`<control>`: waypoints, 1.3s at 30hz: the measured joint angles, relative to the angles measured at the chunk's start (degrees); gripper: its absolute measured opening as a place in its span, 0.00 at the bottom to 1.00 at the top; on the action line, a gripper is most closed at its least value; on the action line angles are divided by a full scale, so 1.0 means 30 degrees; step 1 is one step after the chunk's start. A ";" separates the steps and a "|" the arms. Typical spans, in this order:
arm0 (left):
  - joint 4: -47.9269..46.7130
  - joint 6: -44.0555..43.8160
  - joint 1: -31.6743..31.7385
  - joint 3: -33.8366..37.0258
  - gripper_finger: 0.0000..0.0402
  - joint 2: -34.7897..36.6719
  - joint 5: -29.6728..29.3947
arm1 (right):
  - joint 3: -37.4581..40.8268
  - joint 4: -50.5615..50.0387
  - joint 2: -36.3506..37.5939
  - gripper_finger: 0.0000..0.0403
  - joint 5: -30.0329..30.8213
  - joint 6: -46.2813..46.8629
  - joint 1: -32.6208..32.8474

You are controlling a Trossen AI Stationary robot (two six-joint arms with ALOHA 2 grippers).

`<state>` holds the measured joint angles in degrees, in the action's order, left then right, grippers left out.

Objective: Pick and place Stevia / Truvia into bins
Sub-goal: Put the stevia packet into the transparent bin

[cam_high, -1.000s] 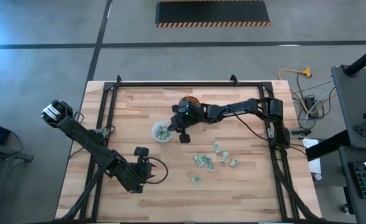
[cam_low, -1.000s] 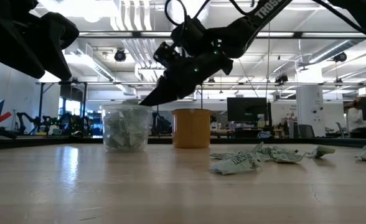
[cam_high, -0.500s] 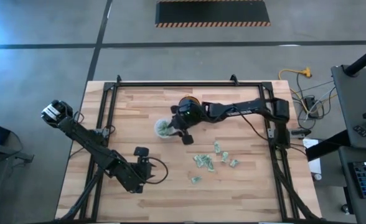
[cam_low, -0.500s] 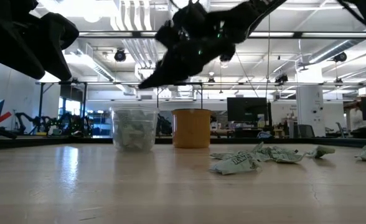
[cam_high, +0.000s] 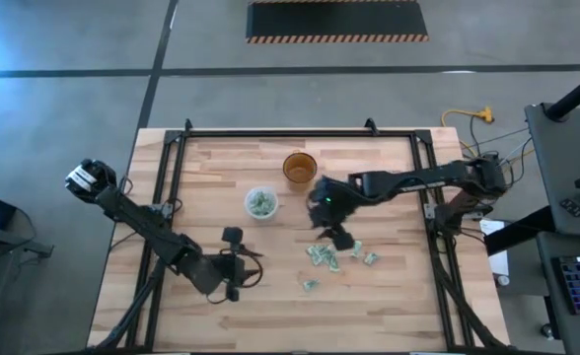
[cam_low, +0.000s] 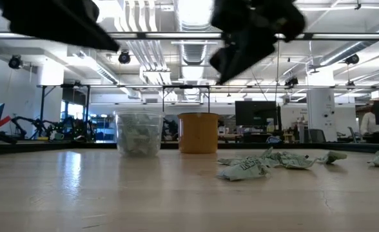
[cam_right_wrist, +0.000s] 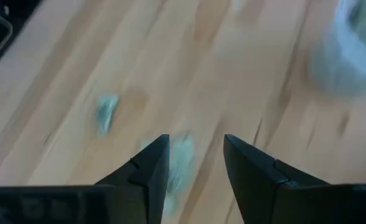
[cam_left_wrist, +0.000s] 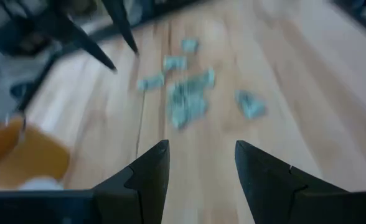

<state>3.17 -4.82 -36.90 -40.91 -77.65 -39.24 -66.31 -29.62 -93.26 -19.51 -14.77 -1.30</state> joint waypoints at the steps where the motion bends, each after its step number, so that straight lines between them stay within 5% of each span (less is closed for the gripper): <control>1: 0.0976 0.0615 0.0270 0.0244 0.41 0.0000 0.0376 | 0.0721 -0.0020 0.0580 0.34 0.0541 0.0609 0.0122; 11: 0.6221 0.2953 0.3211 0.1027 0.41 -0.3367 0.4296 | 0.7680 -0.0012 0.7465 0.29 0.3656 0.6641 0.0271; 17: 0.7965 0.3455 0.4110 -0.0516 0.41 -0.6335 0.7114 | 1.0527 0.0627 1.1207 0.27 0.4704 0.8376 0.0264; 24: 0.7926 0.4716 0.4412 -0.3069 0.41 -0.9460 0.7770 | 1.3578 0.0649 1.3802 0.24 0.4571 0.9371 0.0650; 31: 0.7772 0.4053 0.4597 -0.4942 0.41 -1.0952 0.8945 | 1.3887 0.1406 1.4795 0.21 0.4561 0.9373 0.0643; 39: 0.7112 -0.0282 0.4953 -0.5983 0.41 -1.2311 0.9906 | 1.3475 0.1624 1.4779 0.19 0.4525 0.9438 0.0643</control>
<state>24.51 -5.67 -22.04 -58.86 -114.58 -9.52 -25.89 -24.75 -48.92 -5.93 13.54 0.62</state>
